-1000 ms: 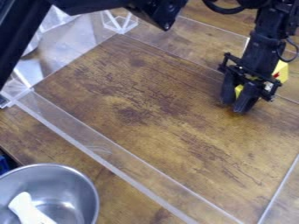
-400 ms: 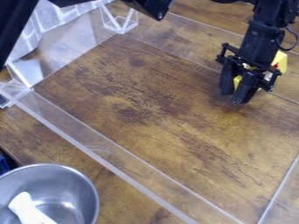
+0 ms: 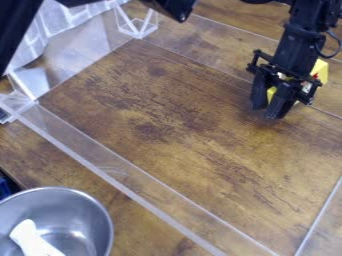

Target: Move the yellow butter to the left side of the table

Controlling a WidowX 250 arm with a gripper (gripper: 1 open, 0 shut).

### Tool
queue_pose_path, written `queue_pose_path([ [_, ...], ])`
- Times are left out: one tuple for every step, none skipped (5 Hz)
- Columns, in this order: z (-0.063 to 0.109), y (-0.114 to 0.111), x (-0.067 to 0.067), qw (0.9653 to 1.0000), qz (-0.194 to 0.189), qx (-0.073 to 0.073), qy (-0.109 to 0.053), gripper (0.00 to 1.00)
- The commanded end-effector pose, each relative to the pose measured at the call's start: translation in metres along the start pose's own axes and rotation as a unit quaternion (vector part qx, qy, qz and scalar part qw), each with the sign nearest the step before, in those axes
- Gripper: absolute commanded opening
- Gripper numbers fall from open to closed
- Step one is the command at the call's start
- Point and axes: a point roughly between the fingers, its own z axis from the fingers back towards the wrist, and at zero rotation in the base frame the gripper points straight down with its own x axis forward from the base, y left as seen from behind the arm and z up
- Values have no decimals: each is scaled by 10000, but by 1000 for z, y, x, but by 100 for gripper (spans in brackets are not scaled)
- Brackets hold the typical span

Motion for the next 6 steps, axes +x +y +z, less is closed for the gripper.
queue_pose_path([
  [55,7,-21,9977,138,76,-659,0],
  [55,7,-18,9974,133,43,-702,0],
  [54,7,-16,9972,135,9,-737,0],
  [52,8,-13,9970,145,-22,-759,0],
  [51,8,-11,9968,158,-53,-776,0],
  [49,9,-10,9967,174,-85,-792,0],
])
